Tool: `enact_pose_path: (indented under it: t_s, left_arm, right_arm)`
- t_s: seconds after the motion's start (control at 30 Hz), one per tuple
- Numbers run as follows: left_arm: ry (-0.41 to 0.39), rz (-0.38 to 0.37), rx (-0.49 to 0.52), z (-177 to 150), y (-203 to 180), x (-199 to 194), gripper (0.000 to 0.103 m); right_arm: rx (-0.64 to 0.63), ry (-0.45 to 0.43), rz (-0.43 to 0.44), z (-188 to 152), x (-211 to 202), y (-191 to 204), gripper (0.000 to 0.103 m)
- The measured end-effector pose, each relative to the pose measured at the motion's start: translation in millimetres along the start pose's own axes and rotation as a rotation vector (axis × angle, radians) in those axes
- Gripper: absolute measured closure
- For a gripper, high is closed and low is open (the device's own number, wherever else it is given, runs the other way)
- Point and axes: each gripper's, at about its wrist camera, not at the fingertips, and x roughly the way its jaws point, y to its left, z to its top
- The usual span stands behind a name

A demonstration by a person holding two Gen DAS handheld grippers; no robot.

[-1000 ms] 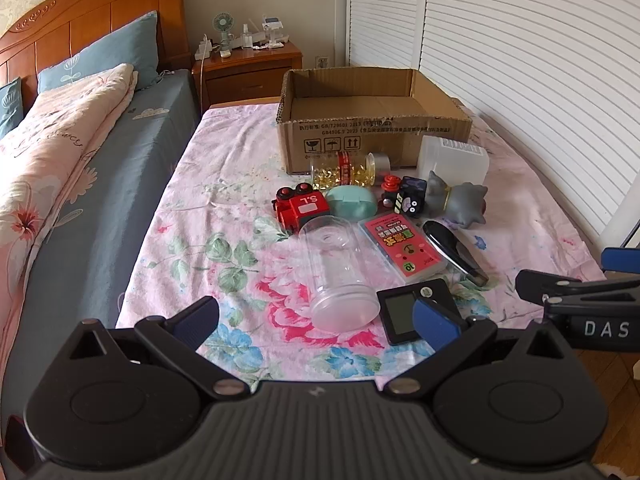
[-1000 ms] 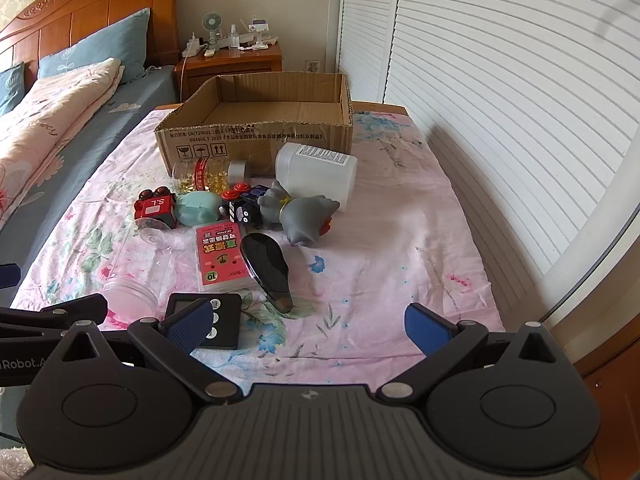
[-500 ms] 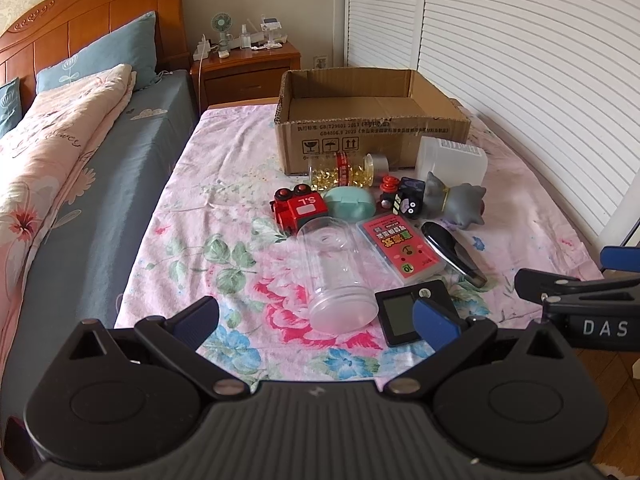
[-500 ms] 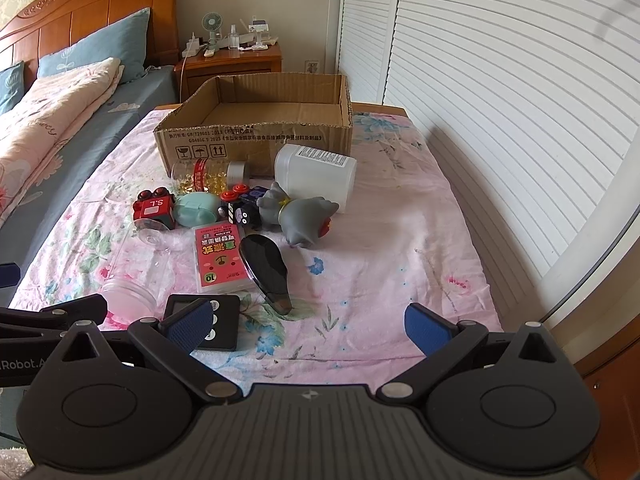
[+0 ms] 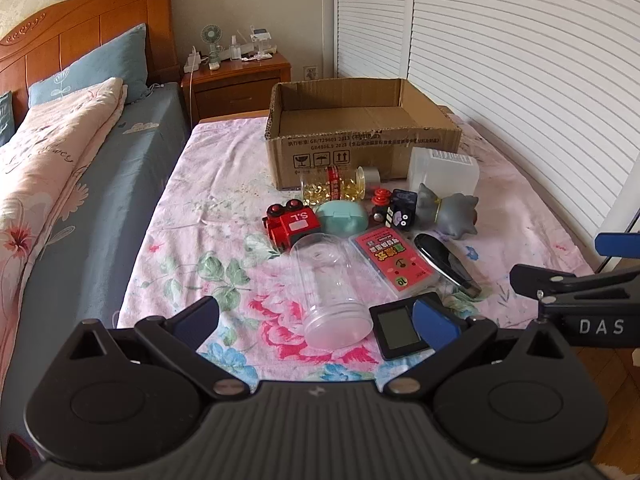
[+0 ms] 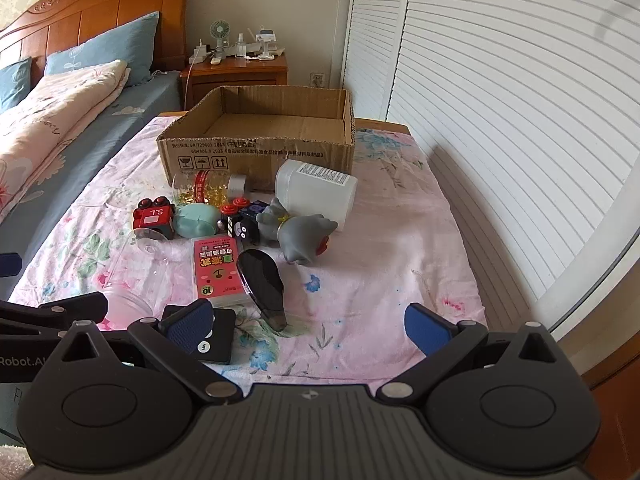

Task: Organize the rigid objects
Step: 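Move the right tool toward the black digital timer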

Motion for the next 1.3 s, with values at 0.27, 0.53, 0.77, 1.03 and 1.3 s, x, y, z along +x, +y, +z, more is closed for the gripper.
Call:
enact_pose_path:
  t_s: [0.27,0.53,0.77,1.03,1.3]
  left_arm:
    - [-0.037,-0.015,0.058,3.5,4.4,6.5,0.001]
    - [-0.066,-0.051,0.152,-2.8,20.8,16.8,0.001]
    - [-0.037,-0.076,0.221,-17.0,38.5,34.2,0.001]
    - [-0.069,-0.116,0.325,-27.4,49.6,40.2,0.001]
    - [-0.080,-0.182,0.346,-28.5,63.8,48.5,0.001]
  right_arm:
    - [-0.041,-0.022,0.054,2.5,6.5,-0.1,0.000]
    - [-0.140,-0.106,0.198,-1.0,24.0,-4.6,0.000]
    - [-0.204,0.021,0.251,-7.2,55.3,12.7,0.000]
    - [-0.213,0.175,0.330,-15.6,83.3,42.8,0.000]
    - [-0.221,0.234,0.248,-15.4,95.7,62.1,0.000]
